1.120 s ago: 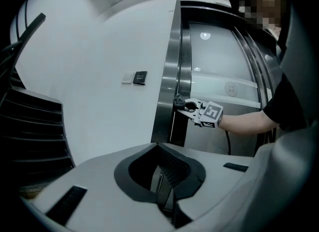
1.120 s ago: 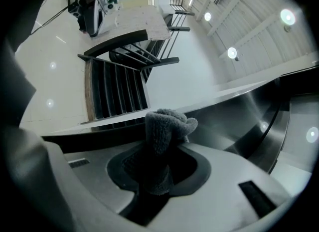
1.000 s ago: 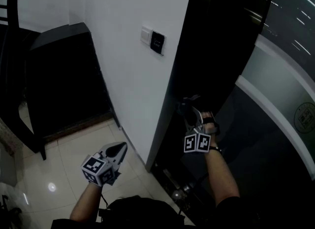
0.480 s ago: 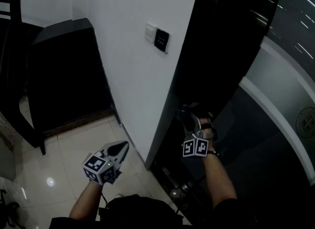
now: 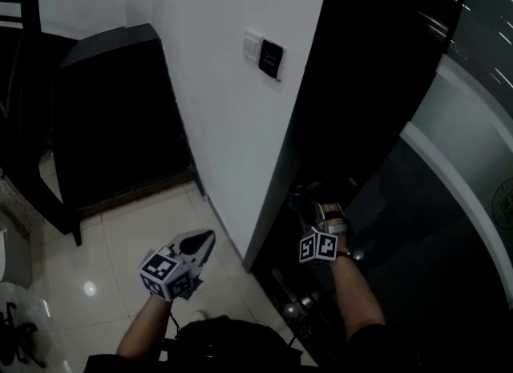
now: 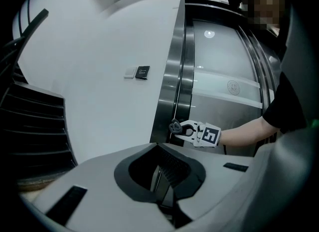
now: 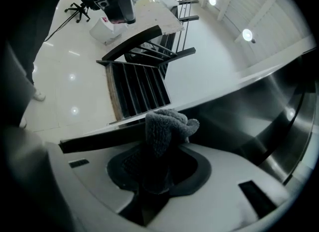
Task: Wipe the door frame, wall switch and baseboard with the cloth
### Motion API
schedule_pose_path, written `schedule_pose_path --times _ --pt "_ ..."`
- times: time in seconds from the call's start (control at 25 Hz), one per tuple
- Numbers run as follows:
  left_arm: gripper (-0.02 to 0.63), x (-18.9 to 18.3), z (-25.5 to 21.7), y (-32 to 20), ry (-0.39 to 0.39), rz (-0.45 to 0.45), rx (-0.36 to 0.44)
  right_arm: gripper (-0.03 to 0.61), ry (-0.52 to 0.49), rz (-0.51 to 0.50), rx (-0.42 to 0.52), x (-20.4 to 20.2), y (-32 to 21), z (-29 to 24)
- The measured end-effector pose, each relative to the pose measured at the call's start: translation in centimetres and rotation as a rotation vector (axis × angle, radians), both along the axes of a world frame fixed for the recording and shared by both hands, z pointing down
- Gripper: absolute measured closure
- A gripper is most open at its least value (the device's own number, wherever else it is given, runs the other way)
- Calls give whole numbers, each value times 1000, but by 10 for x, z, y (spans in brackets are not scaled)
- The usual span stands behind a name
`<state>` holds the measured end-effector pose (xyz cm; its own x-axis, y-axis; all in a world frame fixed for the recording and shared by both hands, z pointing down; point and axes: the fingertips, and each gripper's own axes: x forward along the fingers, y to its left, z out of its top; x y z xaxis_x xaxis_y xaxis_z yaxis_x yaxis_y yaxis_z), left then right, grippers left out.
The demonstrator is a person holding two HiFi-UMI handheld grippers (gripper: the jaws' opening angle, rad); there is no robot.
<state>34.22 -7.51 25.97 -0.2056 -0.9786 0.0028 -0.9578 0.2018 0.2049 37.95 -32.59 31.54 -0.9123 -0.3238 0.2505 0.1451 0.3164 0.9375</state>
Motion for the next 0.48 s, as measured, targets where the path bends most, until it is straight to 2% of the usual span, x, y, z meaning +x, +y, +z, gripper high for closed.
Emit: schedule_pose_path --times 0.48 --pt "624 -4 16 7 27 -37 -30 480 30 -14 -30 -4 3 34"
